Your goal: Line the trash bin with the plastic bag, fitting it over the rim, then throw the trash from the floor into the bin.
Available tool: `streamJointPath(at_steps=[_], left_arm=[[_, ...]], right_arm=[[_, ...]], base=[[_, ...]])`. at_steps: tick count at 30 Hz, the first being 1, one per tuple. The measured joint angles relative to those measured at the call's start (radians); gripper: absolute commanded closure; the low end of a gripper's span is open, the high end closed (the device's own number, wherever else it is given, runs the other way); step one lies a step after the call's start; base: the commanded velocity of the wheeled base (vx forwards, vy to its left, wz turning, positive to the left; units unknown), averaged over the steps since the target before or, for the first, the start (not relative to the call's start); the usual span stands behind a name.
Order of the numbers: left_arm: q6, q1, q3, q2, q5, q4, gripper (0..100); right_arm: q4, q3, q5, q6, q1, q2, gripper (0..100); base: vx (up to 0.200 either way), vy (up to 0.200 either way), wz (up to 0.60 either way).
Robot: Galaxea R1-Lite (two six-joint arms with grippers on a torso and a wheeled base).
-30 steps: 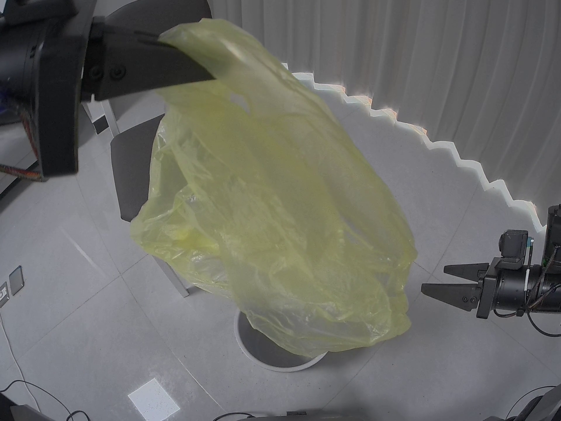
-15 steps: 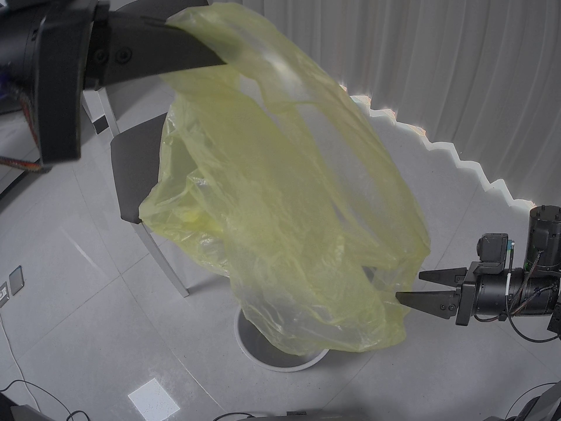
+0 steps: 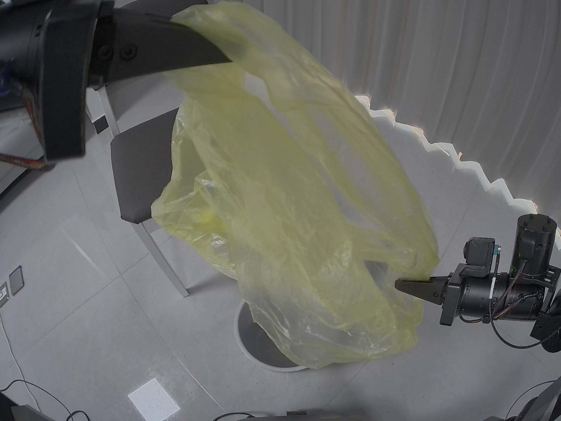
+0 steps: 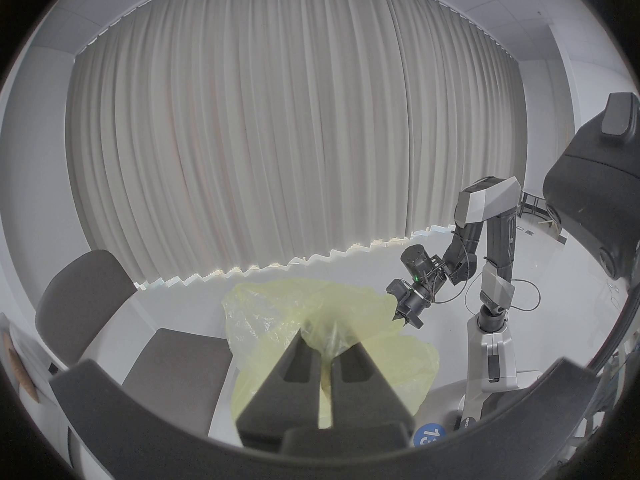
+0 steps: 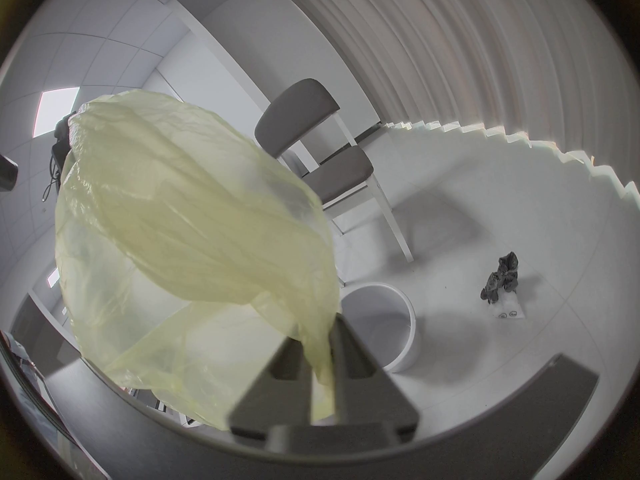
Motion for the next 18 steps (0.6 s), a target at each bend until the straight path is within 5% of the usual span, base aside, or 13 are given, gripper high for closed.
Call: streamJointPath(at_steps=[5,9,14,18], left_arm=[[-0.001,-0.001,0.009,0.0,0.014,0.001,100],[-0.011,-0.002,0.024,0.004,0.11,0.001,100],[-0.102,-0.024,0.068,0.02,0.371,-0.021,100],[-0.295,-0.055,0.118,0.041,0.547,-0.116,100]], right_arm=[[0.004,0.002,0.0,0.002,-0.019,0.002,100],[0.006,0.002,0.0,0.002,-0.04,-0.005,100],[0.008,-0.001,0.0,0.003,-0.052,-0.008,100],[0.008,-0.001,-0.004,0.003,-0.051,0.001,100]], base=[[0.0,0.0,0.0],[0.0,0.0,0.0],[0.0,0.0,0.0],[0.0,0.0,0.0]])
